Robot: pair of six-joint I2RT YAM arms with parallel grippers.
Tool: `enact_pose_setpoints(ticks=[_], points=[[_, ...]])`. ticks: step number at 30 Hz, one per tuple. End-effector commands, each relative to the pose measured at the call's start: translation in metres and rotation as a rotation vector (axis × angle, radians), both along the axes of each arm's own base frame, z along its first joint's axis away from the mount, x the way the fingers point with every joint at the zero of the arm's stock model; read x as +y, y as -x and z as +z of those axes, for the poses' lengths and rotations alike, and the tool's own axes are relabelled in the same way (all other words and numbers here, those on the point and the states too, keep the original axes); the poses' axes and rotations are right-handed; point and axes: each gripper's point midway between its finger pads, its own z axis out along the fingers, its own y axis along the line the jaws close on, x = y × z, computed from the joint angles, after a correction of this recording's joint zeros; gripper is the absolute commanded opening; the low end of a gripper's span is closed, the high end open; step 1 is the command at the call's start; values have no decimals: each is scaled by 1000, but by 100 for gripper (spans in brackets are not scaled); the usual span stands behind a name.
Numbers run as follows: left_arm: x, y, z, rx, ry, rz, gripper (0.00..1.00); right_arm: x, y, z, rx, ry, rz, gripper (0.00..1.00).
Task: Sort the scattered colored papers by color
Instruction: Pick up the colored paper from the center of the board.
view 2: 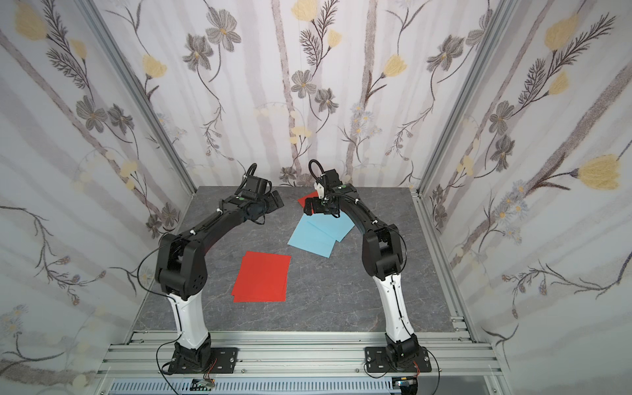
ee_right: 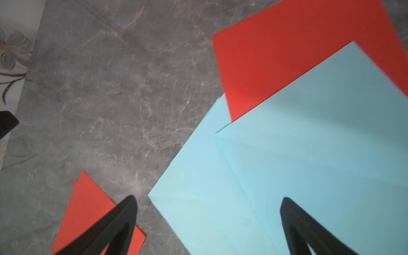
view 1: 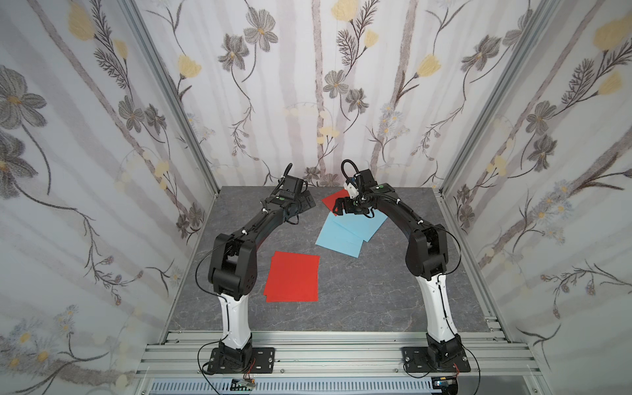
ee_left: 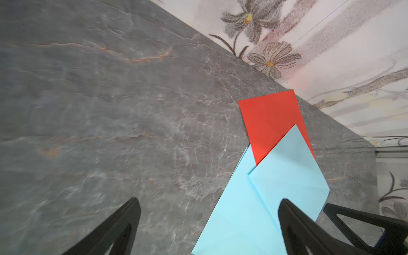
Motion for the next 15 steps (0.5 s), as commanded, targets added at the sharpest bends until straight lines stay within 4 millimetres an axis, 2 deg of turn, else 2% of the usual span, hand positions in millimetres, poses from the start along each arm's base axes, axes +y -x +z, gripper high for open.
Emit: enact_pose_setpoints(ticks=[1,4,8,12,15], points=[[-42,-39,-5,1,215,-117,90,-18,-27,-4,9,-69,-46,100],[-63,-80,-23,8,323,-134,85,-18,-54,-7,31,-231,-61,100],[-75,-114,-54,34,357,-111,83,-18,-77,-6,5,-304,-94,100],[-70,-128,-90,73,449,-21,80,-18,-79,-8,8,-315,-103,100],[-73,-127,-95,71,426,-14,81,-18,-78,-12,19,-313,-100,100]])
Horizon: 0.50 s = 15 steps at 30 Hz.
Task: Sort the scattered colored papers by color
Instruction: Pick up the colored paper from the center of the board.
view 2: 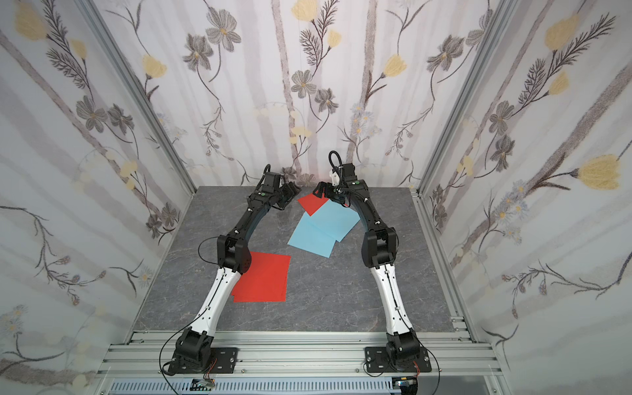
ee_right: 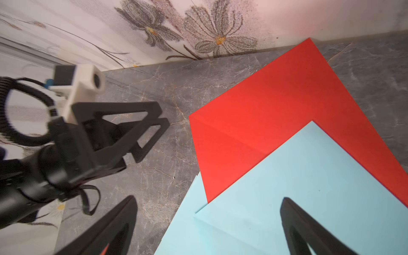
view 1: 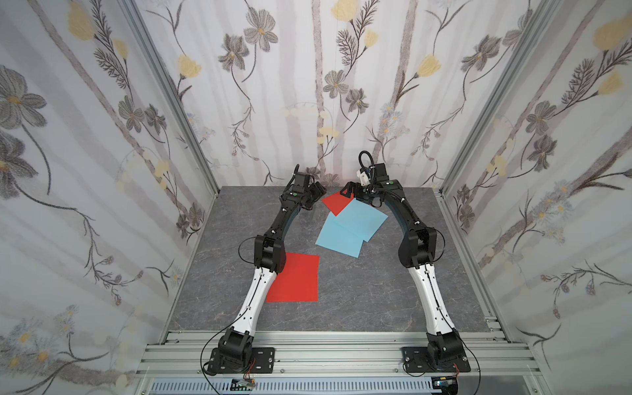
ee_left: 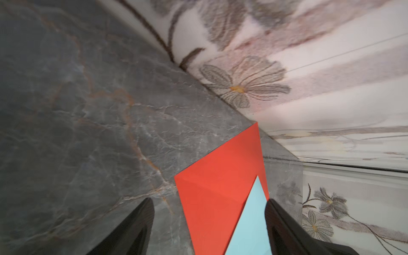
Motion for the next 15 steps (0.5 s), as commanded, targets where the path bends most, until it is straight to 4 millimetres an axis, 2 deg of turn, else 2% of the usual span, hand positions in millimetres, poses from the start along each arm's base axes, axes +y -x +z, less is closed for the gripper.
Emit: enact_pose_setpoints(ticks=[1,6,11,15], points=[[-4,5,-4,50,24,28,82,3,2,-5,30,-26,-1,100],[0,26,-27,160,-33,45,87,0,-2,-28,53,8,-43,100],[-23,44,-42,208,-41,-11,87,-13,-7,-42,59,86,-117,100],[-39,50,-53,222,-27,-20,88,-15,-5,-49,78,88,-123,100]])
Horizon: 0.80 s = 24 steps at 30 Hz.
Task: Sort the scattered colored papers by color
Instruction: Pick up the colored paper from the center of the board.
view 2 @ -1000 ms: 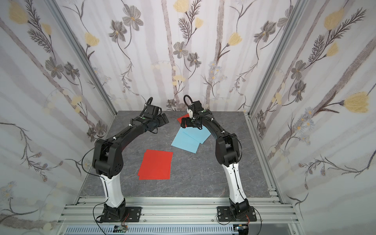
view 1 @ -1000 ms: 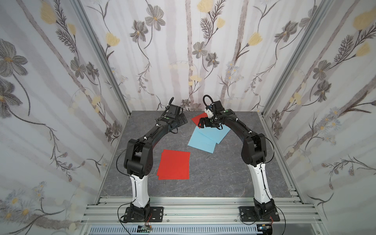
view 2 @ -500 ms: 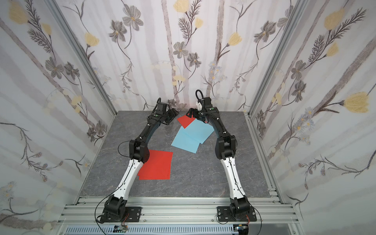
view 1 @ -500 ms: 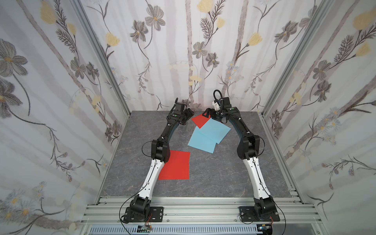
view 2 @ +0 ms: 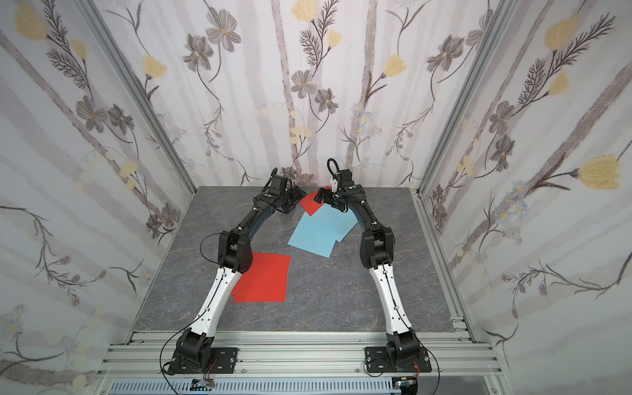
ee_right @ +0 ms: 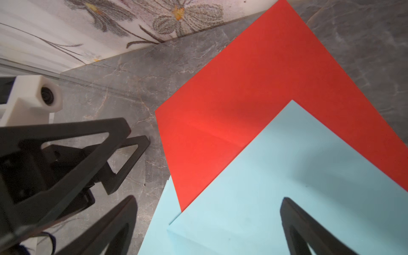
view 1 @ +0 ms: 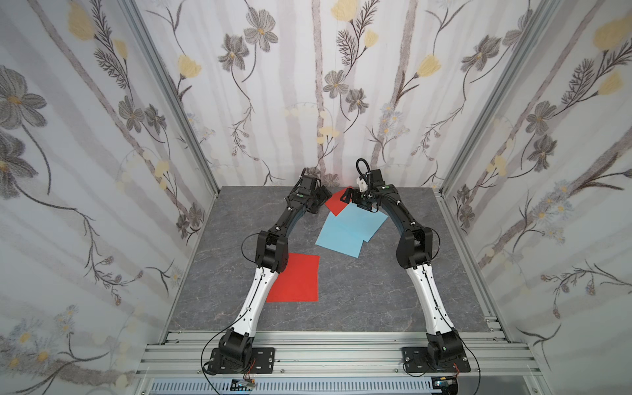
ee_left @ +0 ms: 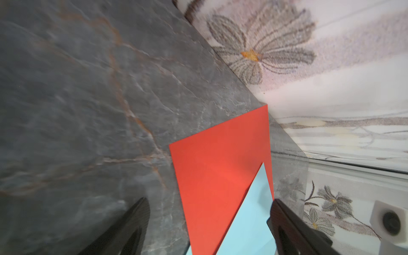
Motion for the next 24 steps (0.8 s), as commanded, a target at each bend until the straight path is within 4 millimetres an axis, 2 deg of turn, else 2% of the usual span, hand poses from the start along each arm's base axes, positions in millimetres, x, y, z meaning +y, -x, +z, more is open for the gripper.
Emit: enact_pose_setpoints(ticks=[1,7,15,20,24], points=[[-6,28,-47,176,-19,4,88,-5,-1,-6,14,11,-37,100],[-20,35,-54,185,-15,-14,88,-2,11,-27,88,-9,-25,100],[-35,35,-53,170,32,-30,88,-1,18,-33,112,-8,-7,100],[-52,37,-45,164,98,-49,87,0,21,-39,127,-10,-4,100],[-63,22,-30,88,196,-56,88,-1,24,-45,138,-2,5,100]])
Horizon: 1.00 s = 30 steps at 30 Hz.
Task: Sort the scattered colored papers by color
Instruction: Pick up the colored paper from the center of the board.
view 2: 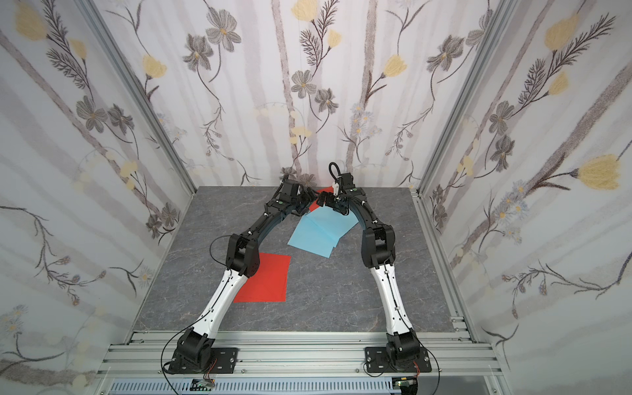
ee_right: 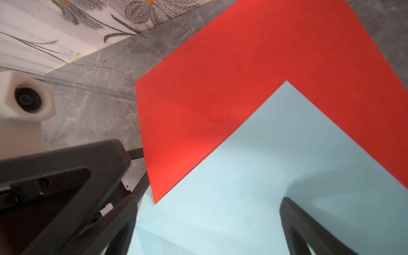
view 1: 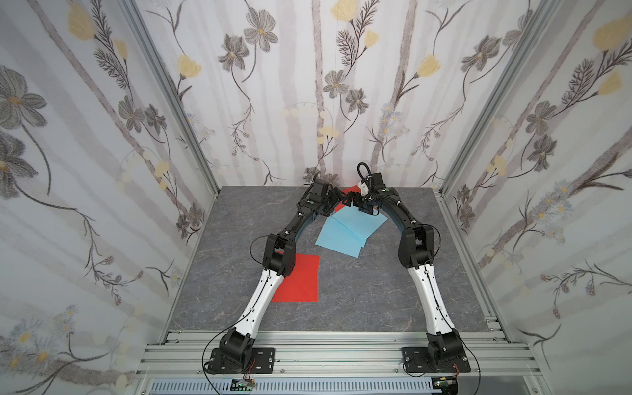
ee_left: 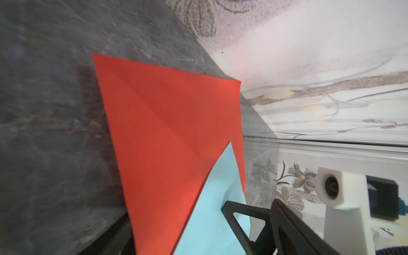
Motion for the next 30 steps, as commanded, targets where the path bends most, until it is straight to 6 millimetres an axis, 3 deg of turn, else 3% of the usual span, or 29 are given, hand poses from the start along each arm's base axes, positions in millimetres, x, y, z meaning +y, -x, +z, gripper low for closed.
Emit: enact_pose_setpoints(ticks=[1,6,8,11,13,14,15,16,24,30], points=[[-4,11,-30,121,47,-6,88,1,18,-21,92,8,13,100],[-5,4,-17,70,79,-16,87,1,18,-21,89,11,16,100],[-4,4,-19,70,73,-19,79,0,18,-21,88,13,17,100],[-3,6,-25,77,62,-30,55,0,19,-22,91,13,22,100],[-3,8,-28,82,58,-37,49,0,20,-23,94,14,26,100],[-3,8,-29,81,51,-41,38,0,20,-23,93,15,29,100],[-2,9,-31,87,42,-41,16,0,21,-23,96,16,31,100],[-1,10,-32,92,33,-39,0,0,21,-23,96,15,32,100],[2,13,-32,94,-7,-52,0,5,22,-8,68,3,67,100],[-1,16,-12,64,-18,-78,0,5,24,16,34,2,87,100]])
